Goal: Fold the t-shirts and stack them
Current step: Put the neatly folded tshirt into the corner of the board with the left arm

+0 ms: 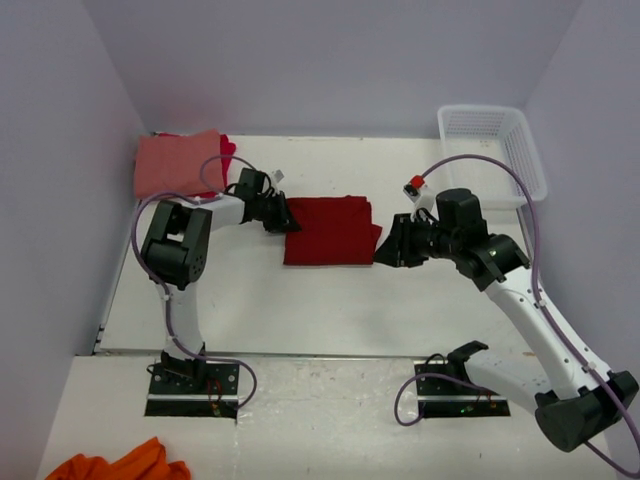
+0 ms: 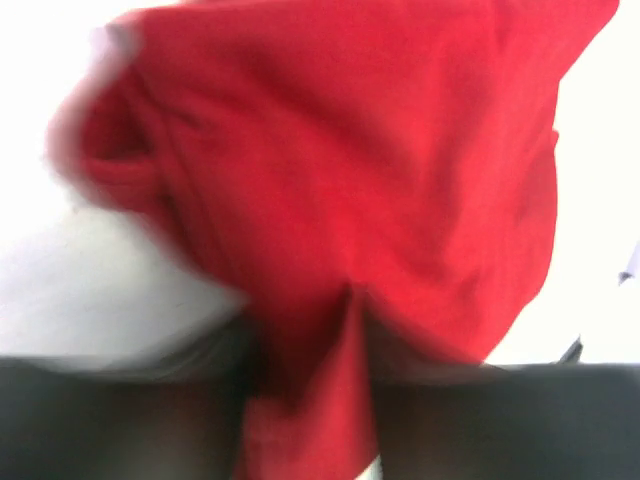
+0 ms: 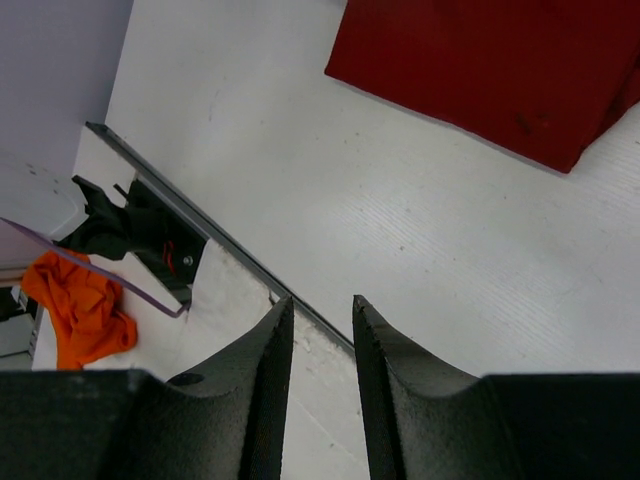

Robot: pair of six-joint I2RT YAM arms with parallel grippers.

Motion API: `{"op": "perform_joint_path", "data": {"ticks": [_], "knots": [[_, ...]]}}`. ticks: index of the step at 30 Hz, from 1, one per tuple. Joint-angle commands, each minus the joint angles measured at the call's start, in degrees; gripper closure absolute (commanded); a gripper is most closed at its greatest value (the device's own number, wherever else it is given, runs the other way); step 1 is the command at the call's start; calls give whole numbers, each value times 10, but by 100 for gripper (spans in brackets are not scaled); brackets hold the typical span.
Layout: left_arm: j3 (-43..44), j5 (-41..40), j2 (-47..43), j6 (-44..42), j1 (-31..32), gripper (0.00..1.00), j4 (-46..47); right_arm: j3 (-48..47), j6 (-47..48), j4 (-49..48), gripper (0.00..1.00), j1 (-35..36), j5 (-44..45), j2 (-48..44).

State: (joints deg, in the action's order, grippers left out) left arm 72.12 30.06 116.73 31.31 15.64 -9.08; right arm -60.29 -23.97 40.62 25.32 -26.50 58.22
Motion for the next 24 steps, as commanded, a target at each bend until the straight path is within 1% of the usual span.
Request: {"op": "perform_joint_path", "data": {"ticks": [1,4,7,8,9,12,15,16,17,19,20,21,22,23,24], "knots": [[-36,-36,40,8,2,99,-38,-8,-3,-18,68,-7,-1,-21],[-29,-29,46,10,2,100,-28,1,-3,-18,68,-11,-2,-23],[-26,-8,61,12,-1,100,7,2,-5,-19,68,-14,-3,-28],[-29,-2,61,15,-3,100,45,1,-5,-17,68,-14,-4,-28],[-42,7,59,18,-3,100,63,0,-5,-17,68,-16,-3,-31],[-46,24,47,21,-3,100,100,3,-3,-15,68,-18,-3,-36],[-46,-2,3,-3,-2,100,95,18,0,-14,68,-19,-2,-42],[-42,-12,-10,-12,-2,100,87,20,1,-14,68,-19,-1,-43],[-34,-21,-32,-23,-2,100,41,23,1,-14,68,-18,1,-45],[-8,-59,-68,-57,-2,100,-6,31,3,-15,68,-19,-5,-50],[18,-73,-78,-71,-3,100,-26,33,1,-15,68,-18,-5,-50],[35,-106,-84,-104,-3,100,-50,39,1,-16,68,-19,-5,-52],[57,-124,-94,-120,-3,100,-96,40,-1,-15,68,-19,-7,-53],[96,-139,-98,-135,-3,100,-115,42,-7,-16,68,-19,-10,-53],[115,-169,-102,-166,-4,100,-147,48,-11,-18,68,-18,-14,-53]]}}
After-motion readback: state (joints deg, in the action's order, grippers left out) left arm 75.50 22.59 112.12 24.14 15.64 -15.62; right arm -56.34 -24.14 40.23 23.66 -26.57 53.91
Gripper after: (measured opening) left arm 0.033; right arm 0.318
